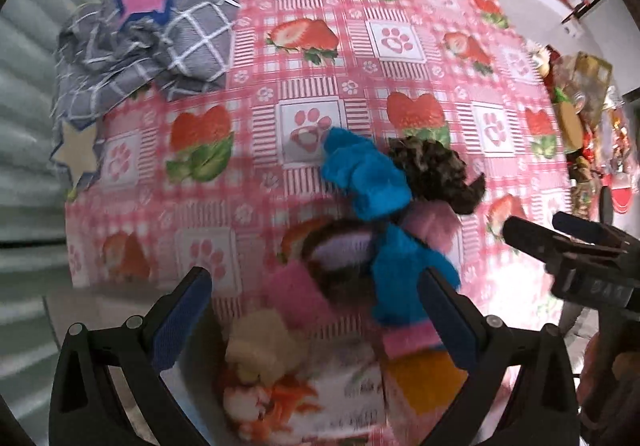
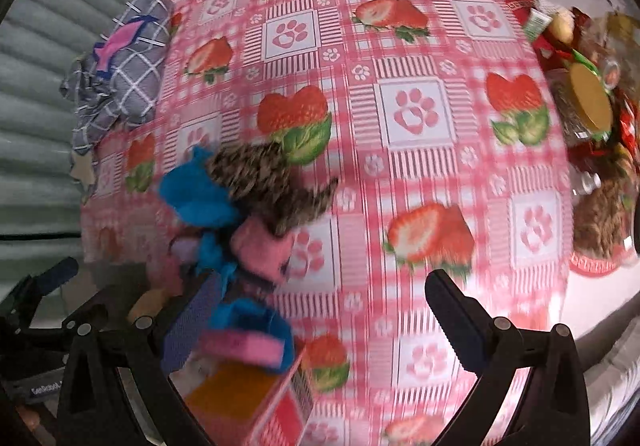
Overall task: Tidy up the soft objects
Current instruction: 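Grasp the blue cloth with left gripper while right grasps leopard-print scrunchie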
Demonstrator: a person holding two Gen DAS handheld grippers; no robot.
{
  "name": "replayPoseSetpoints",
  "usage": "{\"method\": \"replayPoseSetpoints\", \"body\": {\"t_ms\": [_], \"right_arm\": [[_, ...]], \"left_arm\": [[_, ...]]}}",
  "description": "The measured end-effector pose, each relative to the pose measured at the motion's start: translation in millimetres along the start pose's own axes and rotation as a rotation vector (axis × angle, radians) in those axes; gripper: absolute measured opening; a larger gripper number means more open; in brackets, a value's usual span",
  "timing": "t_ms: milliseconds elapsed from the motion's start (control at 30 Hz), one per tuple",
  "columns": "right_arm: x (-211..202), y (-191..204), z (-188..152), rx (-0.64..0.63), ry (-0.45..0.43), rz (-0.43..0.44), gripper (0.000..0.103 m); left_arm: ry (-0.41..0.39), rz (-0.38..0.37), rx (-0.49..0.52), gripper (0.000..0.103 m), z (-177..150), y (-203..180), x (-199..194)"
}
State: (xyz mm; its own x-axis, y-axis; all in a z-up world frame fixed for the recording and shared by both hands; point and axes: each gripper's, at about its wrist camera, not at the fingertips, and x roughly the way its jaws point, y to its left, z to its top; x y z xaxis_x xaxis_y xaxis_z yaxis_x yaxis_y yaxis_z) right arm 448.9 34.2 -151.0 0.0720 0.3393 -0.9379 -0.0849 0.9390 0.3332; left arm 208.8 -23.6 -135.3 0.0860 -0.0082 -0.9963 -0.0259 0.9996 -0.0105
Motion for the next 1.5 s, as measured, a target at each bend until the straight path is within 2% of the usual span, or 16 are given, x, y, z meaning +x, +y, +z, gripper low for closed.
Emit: {"method": "replayPoseSetpoints", "body": {"t_ms": [233, 367, 600, 667, 733, 833, 967, 1100, 1233, 1500], "right_arm": [[61.9, 6.1, 39.1, -0.037, 0.044, -0.008, 0.102], [80.6, -6.3, 49.1, -0.031, 0.047, -0.104, 0.102], [68.4, -77.8, 57.6, 0.107, 0.014, -0.184, 0.102], [56.8, -98.9, 56.0, 0.156, 0.003, -0.177, 0.102], [44.5, -106.3, 53.5, 0.174, -0.028, -0.129, 0.102], [30.6, -96.0, 56.3, 0.124, -0.081, -0.067, 0.102], [47.5, -69.1, 71.0, 0.045, -0.041, -0.036, 0.102], [79.8, -53.0, 73.4, -0.022, 0.025, -0.105, 0.102], [94.7, -42.0, 70.5, -0.092, 0.042, -0.204, 0.103], [91.6, -46.0, 66.7, -0.083, 0.025, -0.195, 0.103]], "left_arm": [[0.048, 0.020, -0.014, 0.103, 21.8, -5.1, 29.8], [0.071, 0.013, -0.017, 0.103, 37.0, -12.1, 45.1], [0.110, 0.000, -0.030, 0.103, 65.0, -27.4, 77.9], [0.122, 0.017, -0.024, 0.103, 70.3, -29.5, 86.2], [0.137, 0.022, -0.025, 0.103, 74.7, -30.1, 94.5], [0.162, 0.037, -0.038, 0.103, 79.6, -28.9, 108.1], [0.186, 0.037, -0.052, 0.103, 81.1, -24.7, 119.5], [0.224, 0.031, -0.071, 0.103, 74.1, -14.4, 134.8], [0.238, 0.011, -0.097, 0.103, 70.9, -5.1, 144.3], [0.247, 0.017, -0.086, 0.103, 76.1, -12.8, 149.8]]}}
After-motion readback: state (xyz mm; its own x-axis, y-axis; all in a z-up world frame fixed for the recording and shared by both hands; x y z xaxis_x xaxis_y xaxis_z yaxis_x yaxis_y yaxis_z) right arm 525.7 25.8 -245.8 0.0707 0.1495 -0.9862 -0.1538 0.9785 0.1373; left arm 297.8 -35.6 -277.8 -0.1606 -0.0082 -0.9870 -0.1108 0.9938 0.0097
